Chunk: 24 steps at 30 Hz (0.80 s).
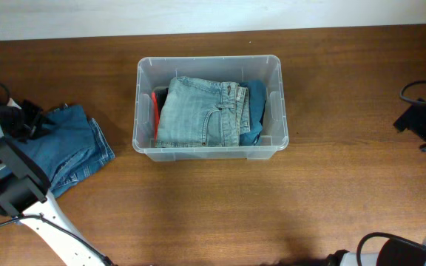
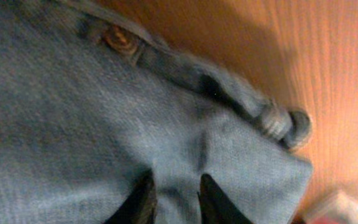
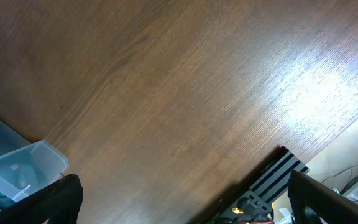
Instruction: Pack container
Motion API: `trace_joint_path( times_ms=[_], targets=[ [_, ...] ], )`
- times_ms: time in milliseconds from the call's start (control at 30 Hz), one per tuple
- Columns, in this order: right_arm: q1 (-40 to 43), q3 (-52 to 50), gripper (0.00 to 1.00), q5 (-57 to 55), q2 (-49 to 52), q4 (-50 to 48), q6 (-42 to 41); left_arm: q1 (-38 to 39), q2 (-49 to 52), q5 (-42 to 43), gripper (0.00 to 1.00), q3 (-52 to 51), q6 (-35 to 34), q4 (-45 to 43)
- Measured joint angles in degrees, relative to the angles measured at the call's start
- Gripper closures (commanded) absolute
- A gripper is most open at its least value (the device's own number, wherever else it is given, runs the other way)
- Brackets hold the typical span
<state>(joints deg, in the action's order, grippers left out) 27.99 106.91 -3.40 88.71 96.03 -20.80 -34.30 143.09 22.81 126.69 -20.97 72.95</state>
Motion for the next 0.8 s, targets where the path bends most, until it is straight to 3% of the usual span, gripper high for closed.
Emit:
trace_joint_path(
  times_ms=[200, 433, 633, 800],
  targets=[
    [0.0, 0.0, 0.02, 0.0, 0.0, 0.0, -0.02, -0.24, 0.31, 8.98, 0.73, 14.19, 9.53, 14.67],
    [0.0, 0.0, 0.02, 0.0, 0.0, -0.02, 0.0, -0.39, 0.17, 12.5, 0.73, 22.8, 14.43, 23.56],
    [0.0, 0.0, 0.01, 0.02, 0.0, 0.0, 0.0, -3.26, -7.58, 9.57, 0.73, 19.28, 15.02, 23.5],
    [0.0, 0.0, 0.02, 0.0, 0.0, 0.02, -0.04, -8.41, -30.49, 2.25, 0.73, 3.26, 14.86, 23.54]
  ],
)
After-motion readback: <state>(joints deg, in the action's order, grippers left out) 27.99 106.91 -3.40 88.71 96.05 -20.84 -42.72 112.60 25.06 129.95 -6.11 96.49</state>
